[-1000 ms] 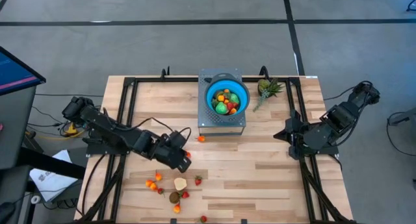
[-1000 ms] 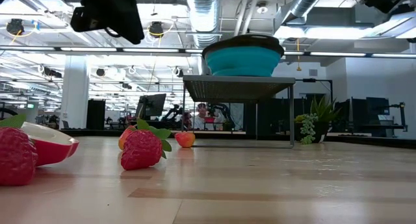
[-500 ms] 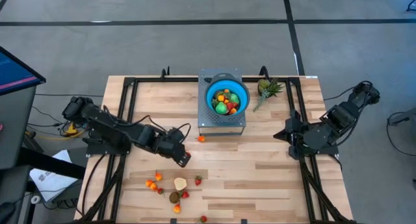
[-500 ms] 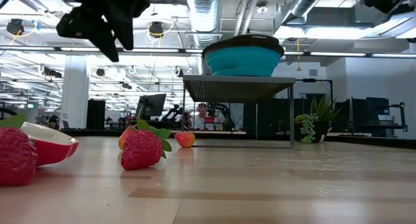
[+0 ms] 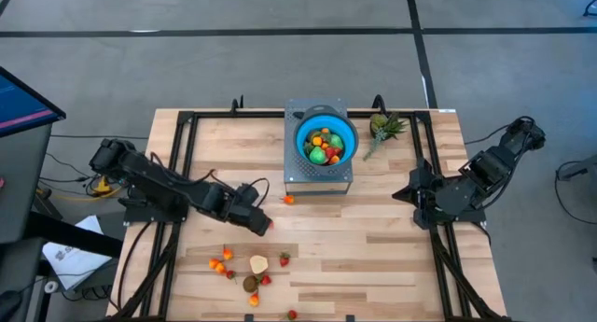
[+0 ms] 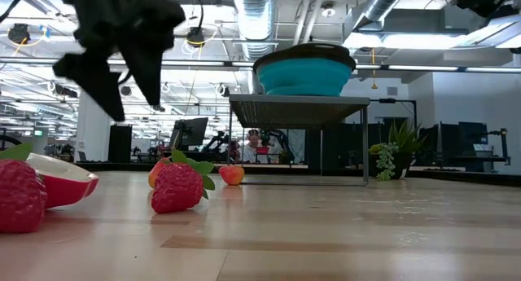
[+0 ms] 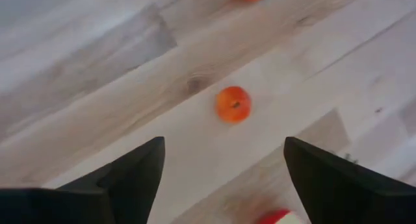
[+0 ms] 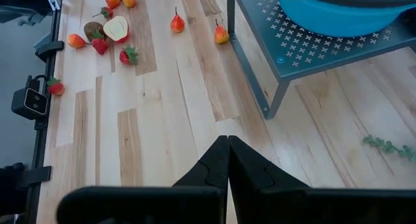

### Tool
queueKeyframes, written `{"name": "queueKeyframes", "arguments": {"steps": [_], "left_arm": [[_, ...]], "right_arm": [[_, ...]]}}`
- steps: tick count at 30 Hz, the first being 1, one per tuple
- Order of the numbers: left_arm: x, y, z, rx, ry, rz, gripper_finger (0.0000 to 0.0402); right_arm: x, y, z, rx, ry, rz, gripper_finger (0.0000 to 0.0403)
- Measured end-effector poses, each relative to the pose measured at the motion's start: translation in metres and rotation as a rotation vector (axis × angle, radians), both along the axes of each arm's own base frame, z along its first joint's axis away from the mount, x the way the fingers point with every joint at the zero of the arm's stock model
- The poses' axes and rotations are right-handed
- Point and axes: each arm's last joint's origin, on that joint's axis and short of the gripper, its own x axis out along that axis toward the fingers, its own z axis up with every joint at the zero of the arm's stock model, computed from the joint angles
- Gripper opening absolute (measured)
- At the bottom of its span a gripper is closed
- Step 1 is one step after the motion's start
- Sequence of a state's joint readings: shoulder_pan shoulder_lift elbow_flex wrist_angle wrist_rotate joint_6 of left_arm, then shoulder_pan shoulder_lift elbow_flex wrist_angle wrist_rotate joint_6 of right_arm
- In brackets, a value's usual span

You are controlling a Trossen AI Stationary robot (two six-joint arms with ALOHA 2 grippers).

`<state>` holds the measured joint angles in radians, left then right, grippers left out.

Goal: Pick & Place Fruit
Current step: Put the peach into the strainer bowl

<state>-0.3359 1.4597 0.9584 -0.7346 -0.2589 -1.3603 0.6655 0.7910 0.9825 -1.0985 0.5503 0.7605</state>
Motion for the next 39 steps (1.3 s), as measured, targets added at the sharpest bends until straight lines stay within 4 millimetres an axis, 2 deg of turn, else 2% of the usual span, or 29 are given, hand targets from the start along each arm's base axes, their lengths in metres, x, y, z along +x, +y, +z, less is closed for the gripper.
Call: {"name": "queueKeyframes", "arguments": {"steps": [6, 13, 19, 25, 39], "left_arm": [[0.0, 0.001, -0.028, -0.04, -0.11, 0.011, 0.0293], [-0.006, 0.006, -0.05, -0.053, -0.17, 0.011, 0.0286], [-0.001, 0.005, -0.067, 0.012, -0.19, -0.121, 0.0279], [0.006, 0.005, -0.085, 0.133, -0.135, -0.302, 0.0267], [0.011, -0.001, -0.094, 0.362, -0.093, -0.614, 0.0238]], "right_arm": [[0.0, 0.0, 0.0, 0.0, 0.0, 0.0, 0.0], [0.0, 0.0, 0.0, 0.02, -0.003, -0.019, 0.0], [0.0, 0.0, 0.0, 0.051, -0.006, -0.047, 0.0], [0.0, 0.0, 0.0, 0.064, -0.008, -0.06, 0.0], [0.0, 0.0, 0.0, 0.09, -0.011, -0.083, 0.0]]}}
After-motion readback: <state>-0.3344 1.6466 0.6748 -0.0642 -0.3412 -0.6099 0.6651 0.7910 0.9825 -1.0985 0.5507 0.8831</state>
